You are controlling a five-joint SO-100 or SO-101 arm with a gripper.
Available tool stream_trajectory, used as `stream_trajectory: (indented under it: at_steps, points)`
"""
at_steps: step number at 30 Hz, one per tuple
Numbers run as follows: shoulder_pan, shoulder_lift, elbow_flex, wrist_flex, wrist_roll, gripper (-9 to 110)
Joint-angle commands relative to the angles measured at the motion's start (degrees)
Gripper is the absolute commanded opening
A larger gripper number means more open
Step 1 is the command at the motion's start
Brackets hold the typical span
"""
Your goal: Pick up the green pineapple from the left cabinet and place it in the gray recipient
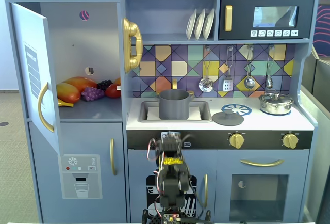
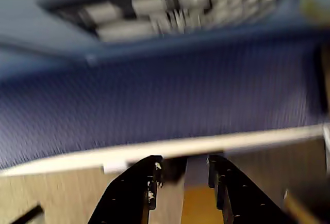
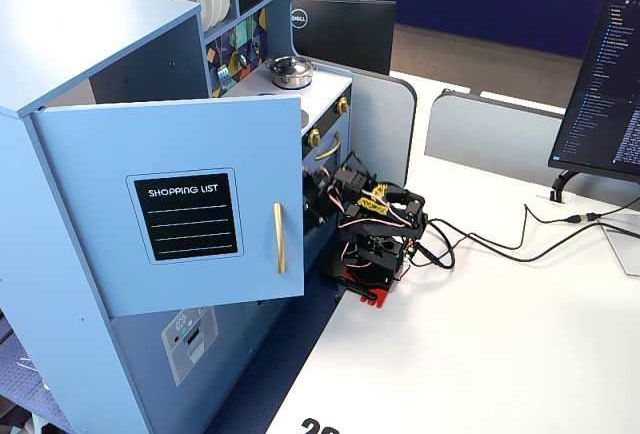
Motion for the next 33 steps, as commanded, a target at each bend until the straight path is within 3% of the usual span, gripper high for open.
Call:
stream_trajectory:
  at_steps: [1,10,33]
  points:
    - [-0.3,7.0,5.1,4.4,1.8,0]
    - [-1.1,8.6,8.6,18.4,-5.0,2]
    - [1.2,8.7,8.6,18.4,-4.3,4]
